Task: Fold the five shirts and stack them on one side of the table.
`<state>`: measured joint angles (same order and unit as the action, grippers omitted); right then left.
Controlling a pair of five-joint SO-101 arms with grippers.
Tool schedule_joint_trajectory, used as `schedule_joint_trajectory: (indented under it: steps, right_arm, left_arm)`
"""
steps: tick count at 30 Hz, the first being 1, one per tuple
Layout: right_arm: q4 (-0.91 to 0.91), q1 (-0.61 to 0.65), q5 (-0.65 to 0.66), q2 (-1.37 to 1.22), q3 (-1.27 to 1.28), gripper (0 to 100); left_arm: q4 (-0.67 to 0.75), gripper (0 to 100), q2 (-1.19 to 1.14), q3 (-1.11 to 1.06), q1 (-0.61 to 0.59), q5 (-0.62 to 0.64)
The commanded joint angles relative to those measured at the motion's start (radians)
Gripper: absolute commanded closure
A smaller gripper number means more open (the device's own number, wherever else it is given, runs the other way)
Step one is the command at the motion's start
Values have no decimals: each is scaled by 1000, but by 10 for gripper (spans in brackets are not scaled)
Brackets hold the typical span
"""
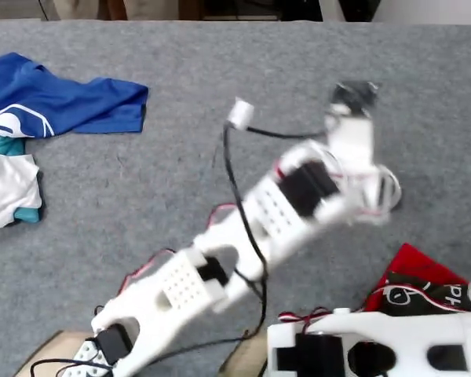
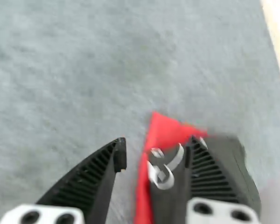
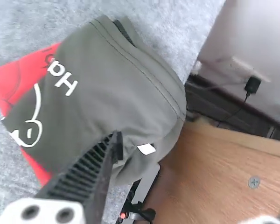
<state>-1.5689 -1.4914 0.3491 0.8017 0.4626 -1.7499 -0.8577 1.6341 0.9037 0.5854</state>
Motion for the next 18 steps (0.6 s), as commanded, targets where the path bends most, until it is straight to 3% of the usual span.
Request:
schedule_joint_trajectory:
  steps: [1,6,9,14,18]
  right_arm:
    - [-46,114,-8,82,-39,682]
    - [-61,378,-14,163,-36,885]
    - [-64,561,-37,177,-35,896]
    - [-57,868,-180,125,-7,896]
    - [-31,1069,-259,15,21,896]
  left_arm:
    - [-11,849,70,18,-196,-9]
    - [-11,895,116,-57,-543,-126]
    - [-11,896,134,-152,-770,-222]
    - [-11,896,193,-371,-1120,-519]
    - [-11,896,262,-537,-1367,-606]
